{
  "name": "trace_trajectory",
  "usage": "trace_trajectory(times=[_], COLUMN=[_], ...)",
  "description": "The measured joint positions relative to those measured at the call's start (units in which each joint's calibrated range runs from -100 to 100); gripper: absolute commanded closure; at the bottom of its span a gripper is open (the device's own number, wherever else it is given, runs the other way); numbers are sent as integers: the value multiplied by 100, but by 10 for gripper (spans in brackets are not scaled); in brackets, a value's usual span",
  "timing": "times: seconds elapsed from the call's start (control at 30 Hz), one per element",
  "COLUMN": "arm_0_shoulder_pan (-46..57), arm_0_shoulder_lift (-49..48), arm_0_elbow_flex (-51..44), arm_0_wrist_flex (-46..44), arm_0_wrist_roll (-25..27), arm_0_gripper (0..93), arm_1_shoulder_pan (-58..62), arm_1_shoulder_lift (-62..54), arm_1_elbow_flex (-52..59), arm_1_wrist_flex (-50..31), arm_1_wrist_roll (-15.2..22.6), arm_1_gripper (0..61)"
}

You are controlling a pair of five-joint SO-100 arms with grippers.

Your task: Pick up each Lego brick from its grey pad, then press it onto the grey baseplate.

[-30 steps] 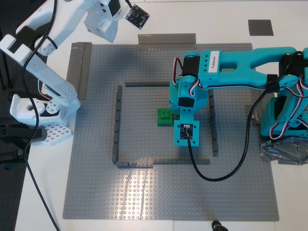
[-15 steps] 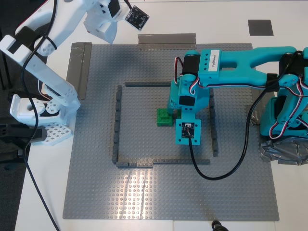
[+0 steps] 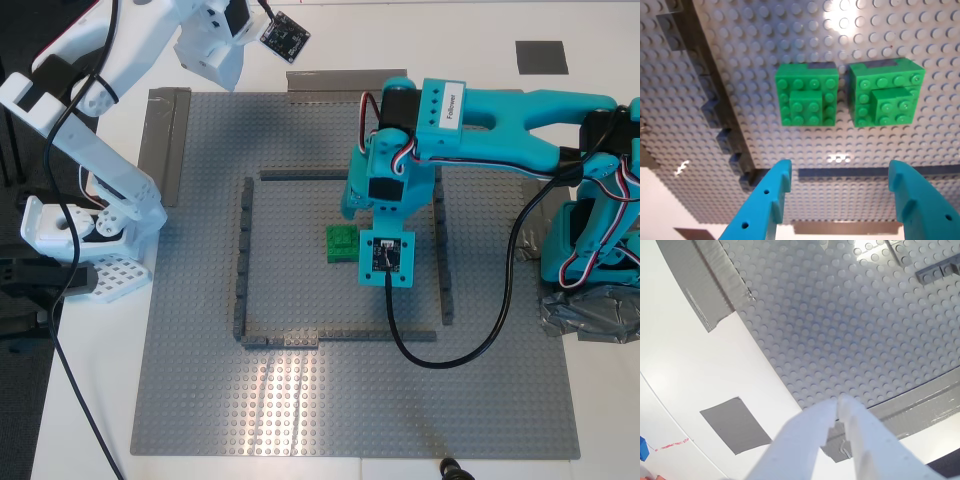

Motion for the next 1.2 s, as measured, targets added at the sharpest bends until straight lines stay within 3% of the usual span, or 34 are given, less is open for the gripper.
trace_trajectory(times=[0.2,0.37,0.83,1.0,1.2], arm_0_shoulder_pan=[222,792,3589,4735,6001], arm_0_shoulder_lift=[0,0,0,0,0], arm_0_elbow_flex=[-712,-1376,-3093,-3190,-2868], arm_0_wrist_flex=[635,1043,1078,991,200], arm_0_wrist_roll=[0,0,5,10,26], arm_0_gripper=[734,927,927,927,927], arm_1_shoulder_pan=[0,0,0,0,0], arm_1_shoulder_lift=[-69,-69,-69,-130,-225], arm_1_elbow_flex=[0,10,77,232,309], arm_1_wrist_flex=[0,0,0,0,0], arm_1_wrist_roll=[0,0,0,0,0], arm_1_gripper=[613,613,613,613,613])
